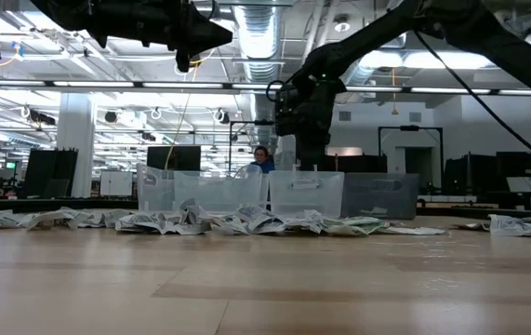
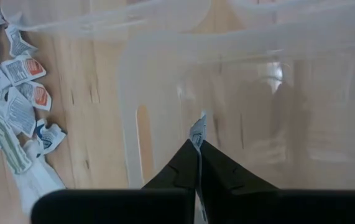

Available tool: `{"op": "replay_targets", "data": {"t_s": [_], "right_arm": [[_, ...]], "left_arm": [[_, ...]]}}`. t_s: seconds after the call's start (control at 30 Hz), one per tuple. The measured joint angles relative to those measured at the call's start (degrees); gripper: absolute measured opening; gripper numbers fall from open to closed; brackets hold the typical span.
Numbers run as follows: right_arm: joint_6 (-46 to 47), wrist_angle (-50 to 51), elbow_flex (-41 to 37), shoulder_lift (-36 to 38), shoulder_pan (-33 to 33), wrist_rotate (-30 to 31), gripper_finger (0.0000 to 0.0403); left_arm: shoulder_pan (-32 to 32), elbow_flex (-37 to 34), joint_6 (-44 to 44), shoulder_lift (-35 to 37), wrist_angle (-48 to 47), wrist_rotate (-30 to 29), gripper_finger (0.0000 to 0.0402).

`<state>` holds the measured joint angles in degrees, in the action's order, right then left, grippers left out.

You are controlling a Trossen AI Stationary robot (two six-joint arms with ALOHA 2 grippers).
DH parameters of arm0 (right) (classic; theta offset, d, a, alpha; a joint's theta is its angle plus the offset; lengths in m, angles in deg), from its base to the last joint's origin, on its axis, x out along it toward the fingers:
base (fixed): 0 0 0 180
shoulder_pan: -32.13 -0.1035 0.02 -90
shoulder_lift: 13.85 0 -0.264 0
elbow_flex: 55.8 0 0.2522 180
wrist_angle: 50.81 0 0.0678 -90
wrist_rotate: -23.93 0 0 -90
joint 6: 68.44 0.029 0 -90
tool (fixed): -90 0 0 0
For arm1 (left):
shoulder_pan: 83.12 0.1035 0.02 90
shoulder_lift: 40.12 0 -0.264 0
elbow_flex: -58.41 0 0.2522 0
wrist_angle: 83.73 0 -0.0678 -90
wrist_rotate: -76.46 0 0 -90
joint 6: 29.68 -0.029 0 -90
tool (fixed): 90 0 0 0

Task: Pick & Place First Aid Supplies
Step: Put the alcohol pad into the top right transparent bin, then put the ointment pack into the top left transparent bin

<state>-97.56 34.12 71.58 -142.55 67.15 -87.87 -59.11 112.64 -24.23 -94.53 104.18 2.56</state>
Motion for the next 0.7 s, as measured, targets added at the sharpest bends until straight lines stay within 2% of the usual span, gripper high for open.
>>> {"op": "replay_targets", "data": {"t_s": [0.27,0.43,0.7], "right_arm": [[0.02,-0.35,0.00,0.00,-0.63,0.43,0.0036],[0.06,-1.35,0.00,0.00,-0.89,3.68,0.0053],[0.02,-2.13,0.00,0.00,-0.91,5.81,0.0056]], "left_arm": [[0.00,0.00,-0.02,0.00,-0.12,0.00,0.0035],[0.00,0.00,-0.02,0.00,-0.22,0.00,0.0035],[0.00,0.00,-0.24,0.00,-0.26,0.00,0.0035]]}}
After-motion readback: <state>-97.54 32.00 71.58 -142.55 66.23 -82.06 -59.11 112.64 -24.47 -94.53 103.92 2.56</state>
